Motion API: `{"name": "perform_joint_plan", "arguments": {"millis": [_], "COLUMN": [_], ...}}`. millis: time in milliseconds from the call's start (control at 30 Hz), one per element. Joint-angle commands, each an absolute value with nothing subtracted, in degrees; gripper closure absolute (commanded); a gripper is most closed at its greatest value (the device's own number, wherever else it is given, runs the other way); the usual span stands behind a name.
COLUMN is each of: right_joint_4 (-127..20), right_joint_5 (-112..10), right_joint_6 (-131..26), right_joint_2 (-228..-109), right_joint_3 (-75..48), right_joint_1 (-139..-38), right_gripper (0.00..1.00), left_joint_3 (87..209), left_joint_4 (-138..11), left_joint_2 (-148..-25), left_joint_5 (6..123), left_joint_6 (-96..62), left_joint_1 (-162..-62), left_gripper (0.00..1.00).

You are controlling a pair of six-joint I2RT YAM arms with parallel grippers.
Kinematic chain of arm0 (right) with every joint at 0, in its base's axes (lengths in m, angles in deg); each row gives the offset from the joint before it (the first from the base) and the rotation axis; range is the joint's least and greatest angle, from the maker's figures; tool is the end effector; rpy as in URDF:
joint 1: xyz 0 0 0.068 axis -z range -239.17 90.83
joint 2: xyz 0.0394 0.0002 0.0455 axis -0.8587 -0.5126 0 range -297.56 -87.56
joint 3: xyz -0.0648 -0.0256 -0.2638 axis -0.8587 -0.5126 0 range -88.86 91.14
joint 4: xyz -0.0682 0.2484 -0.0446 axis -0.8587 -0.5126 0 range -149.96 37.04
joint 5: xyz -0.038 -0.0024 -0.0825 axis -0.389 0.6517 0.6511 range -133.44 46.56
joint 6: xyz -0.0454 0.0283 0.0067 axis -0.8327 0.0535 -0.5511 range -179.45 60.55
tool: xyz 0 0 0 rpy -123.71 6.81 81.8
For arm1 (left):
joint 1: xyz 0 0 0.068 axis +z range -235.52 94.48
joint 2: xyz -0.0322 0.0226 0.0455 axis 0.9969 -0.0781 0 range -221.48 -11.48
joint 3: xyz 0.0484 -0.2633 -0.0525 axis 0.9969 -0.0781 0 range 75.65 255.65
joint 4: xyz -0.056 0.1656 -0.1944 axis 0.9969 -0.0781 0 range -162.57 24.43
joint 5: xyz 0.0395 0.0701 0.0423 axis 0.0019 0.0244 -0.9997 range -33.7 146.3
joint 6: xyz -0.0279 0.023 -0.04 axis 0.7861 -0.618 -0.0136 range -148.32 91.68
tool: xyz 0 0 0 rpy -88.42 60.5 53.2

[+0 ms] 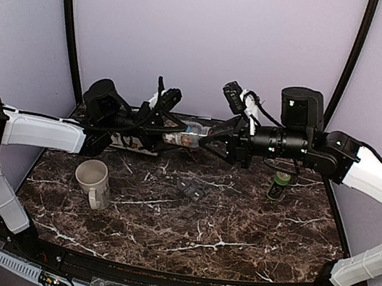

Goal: Sort the pills into containers
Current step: Unscrew the lid of the pill bottle.

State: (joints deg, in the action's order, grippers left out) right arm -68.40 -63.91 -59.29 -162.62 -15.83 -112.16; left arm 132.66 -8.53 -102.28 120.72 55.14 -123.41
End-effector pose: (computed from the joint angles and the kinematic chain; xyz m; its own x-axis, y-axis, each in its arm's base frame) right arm 0.1713 0.2482 0.3877 -0.1835 -0.2389 -0.9535 -0.9484 0.2982 0.1078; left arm 0.2508 -0.2359 0.3263 -0.8777 0.1396 -0.4584 0.4142 -0.2600 -0.8723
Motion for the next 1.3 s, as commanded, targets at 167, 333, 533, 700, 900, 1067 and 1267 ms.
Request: {"name": "perform_joint_plan", "arguments": {"millis": [167, 333, 533, 700, 900, 1067, 1267], "right_joint_4": [-74.12, -73.79, -71.54, -67.25, -59.13, -55.56, -51.76], "right_joint_5": [-58.51, -59.97, -62.4, -65.17, -69.34, -70.9, -71.77], "right_joint_6": [-57.32, -51.97, -40.19, -26.21, -4.92, 3.76, 8.59], "right_joint_2": [-163.39, -162.04, -158.25, -155.08, -156.31, -159.36, -161.33], "right_joint_3": [-15.58, -15.73, -18.13, -21.07, -24.36, -23.39, -23.21], "right_joint_1": [-111.37, -111.37, -111.31, -110.99, -109.59, -109.42, -109.29], "right_gripper": [0.29, 0.23, 0.23, 0.25, 0.3, 0.31, 0.31], "left_joint_3": [134.89, 135.14, 134.99, 133.02, 132.77, 132.66, 132.35], "left_joint_4": [-6.33, -13.41, -25.25, -27.01, -24.67, -25.31, -27.64], "left_joint_2": [-98.59, -97.46, -95.18, -93.61, -94.18, -93.38, -91.72], "left_joint_5": [120.54, 118.68, 113.62, 109.54, 110.86, 111.44, 111.37], "left_joint_6": [50.72, 43.39, 28.68, 21.62, 19.42, 17.72, 15.38], "left_joint_1": [-123.62, -123.57, -123.54, -123.5, -123.51, -123.54, -123.66], "left_gripper": [1.0, 1.0, 1.0, 1.0, 1.0, 1.0, 1.0]}}
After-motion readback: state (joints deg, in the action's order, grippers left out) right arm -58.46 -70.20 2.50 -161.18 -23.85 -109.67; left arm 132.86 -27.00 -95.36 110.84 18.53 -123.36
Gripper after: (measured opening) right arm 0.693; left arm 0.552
